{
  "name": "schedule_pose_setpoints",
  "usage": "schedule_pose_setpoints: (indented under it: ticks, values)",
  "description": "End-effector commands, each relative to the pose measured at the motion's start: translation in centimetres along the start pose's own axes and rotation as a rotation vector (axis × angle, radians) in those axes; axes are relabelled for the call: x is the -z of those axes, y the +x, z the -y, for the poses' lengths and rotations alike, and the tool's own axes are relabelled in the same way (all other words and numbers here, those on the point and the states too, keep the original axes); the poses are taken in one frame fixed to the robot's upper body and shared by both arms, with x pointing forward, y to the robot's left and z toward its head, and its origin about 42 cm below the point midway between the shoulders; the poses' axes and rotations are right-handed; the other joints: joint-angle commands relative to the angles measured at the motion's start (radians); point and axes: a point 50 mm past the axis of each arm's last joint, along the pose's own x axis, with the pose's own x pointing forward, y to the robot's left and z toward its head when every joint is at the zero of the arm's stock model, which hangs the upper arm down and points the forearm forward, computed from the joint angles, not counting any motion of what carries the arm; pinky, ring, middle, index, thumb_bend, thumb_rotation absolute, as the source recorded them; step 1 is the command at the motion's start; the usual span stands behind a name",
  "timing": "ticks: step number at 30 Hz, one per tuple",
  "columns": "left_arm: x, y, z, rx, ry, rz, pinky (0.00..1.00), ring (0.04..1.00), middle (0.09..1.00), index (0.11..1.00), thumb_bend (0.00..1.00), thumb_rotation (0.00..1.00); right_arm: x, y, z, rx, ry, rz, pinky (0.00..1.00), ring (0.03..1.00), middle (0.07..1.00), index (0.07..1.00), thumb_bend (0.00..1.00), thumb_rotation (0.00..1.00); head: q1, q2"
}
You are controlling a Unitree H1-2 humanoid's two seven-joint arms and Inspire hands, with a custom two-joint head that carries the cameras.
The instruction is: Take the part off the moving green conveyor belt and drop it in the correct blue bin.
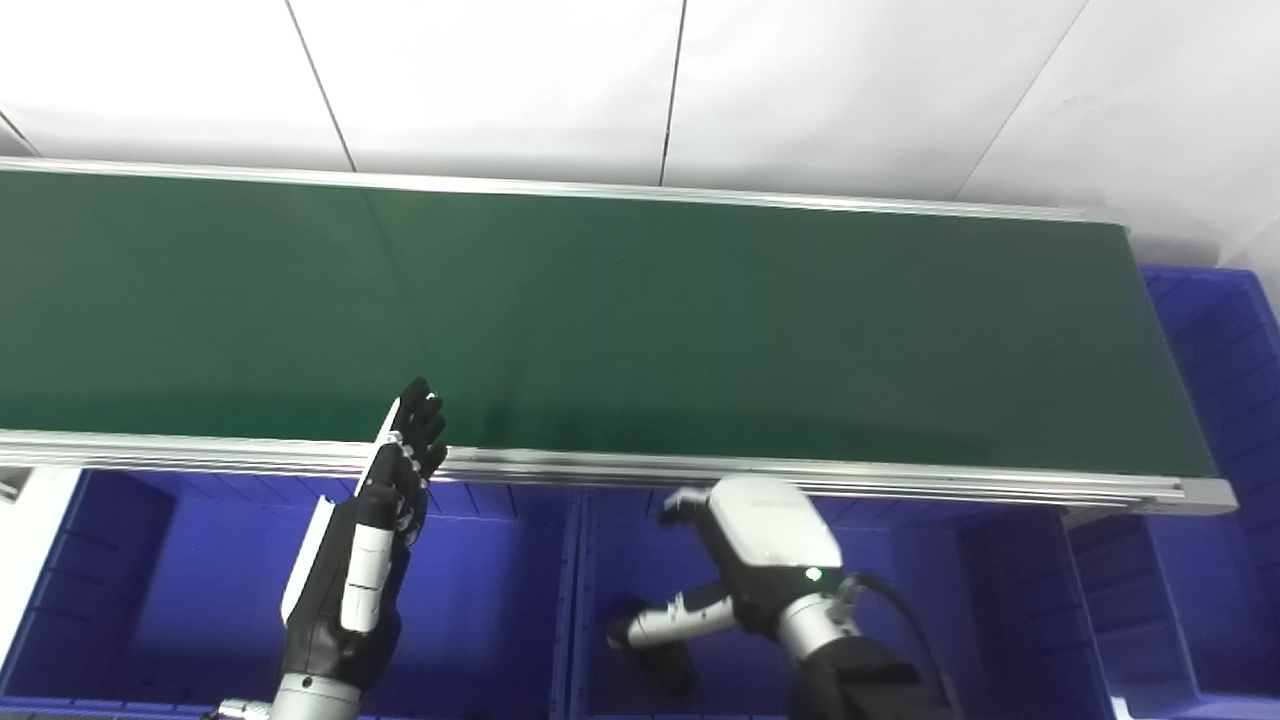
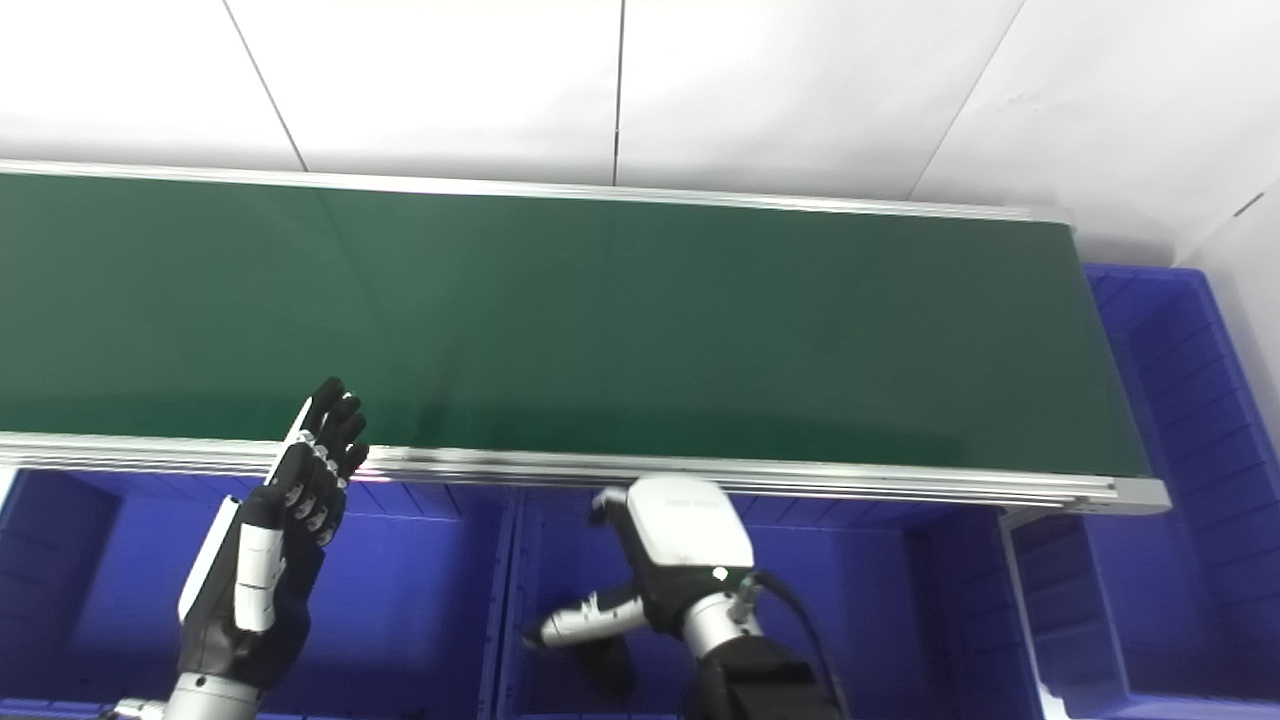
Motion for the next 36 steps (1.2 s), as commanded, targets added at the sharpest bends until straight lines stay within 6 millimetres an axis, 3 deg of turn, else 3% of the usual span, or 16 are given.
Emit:
schedule_pose_setpoints:
  ticks: [1,5,7,9,12,16,28,36]
  values:
    - [-1.0,-0.5,0.1,0.022,0.011,0.036,1.0,1.0,0.999,1.0,0.72,1.0,-3.5,-3.7,1.0,0.042,0.325,0.081,0.54,0.665,0.738,0.699,0.79,0.67,-0.003,-0.002]
    - [-1.2,-0.5,-0.1,0.03,0.009,0.035,1.0,1.0,1.0,1.0,0.73,1.0,-3.9,-6.1,-0.5,0.086,0.812,0.168,0.58,0.682,0.733,0.694,0.73,0.66,-0.003,0.008]
    - [-1.4,-0.4,-0.3,0.028,0.016,0.036,1.0,1.0,1.0,1.0,0.73,1.0,-3.6,-5.6,-2.1,0.223,1.031,0.192,0.57,0.657,0.714,0.695,0.68,0.64,-0.002,0.01]
    - [-1.3,-0.4,-0.5,0.028,0.023,0.039,1.0,1.0,1.0,1.0,0.72,1.0,-2.7,-4.3,-3.3,0.368,1.128,0.206,0.62,0.686,0.743,0.73,0.64,0.65,-0.002,0.009]
    - [-1.3,-0.4,-0.6,0.031,0.039,0.042,1.0,1.0,1.0,1.0,0.71,1.0,-1.3,-2.4,-4.6,0.433,1.121,0.218,0.68,0.729,0.789,0.801,0.65,0.73,-0.003,0.007]
    - [-1.3,-0.4,-0.7,0.035,0.05,0.05,1.0,1.0,1.0,1.0,0.72,1.0,-0.5,-1.5,-5.8,0.413,1.116,0.236,0.81,0.86,0.902,0.911,0.79,0.87,0.004,0.009]
    - [-1.0,-0.5,-0.8,0.031,0.053,0.049,1.0,1.0,1.0,1.0,0.73,1.0,0.1,-1.2,-6.9,0.547,1.128,0.213,0.84,0.884,0.921,0.929,0.78,0.96,0.011,-0.003]
    - [-0.6,-1.1,-0.6,0.033,0.049,0.043,1.0,1.0,1.0,1.0,0.72,1.0,0.1,-1.4,-7.4,0.524,1.108,0.216,0.86,0.89,0.928,0.936,0.77,0.98,0.048,-0.044]
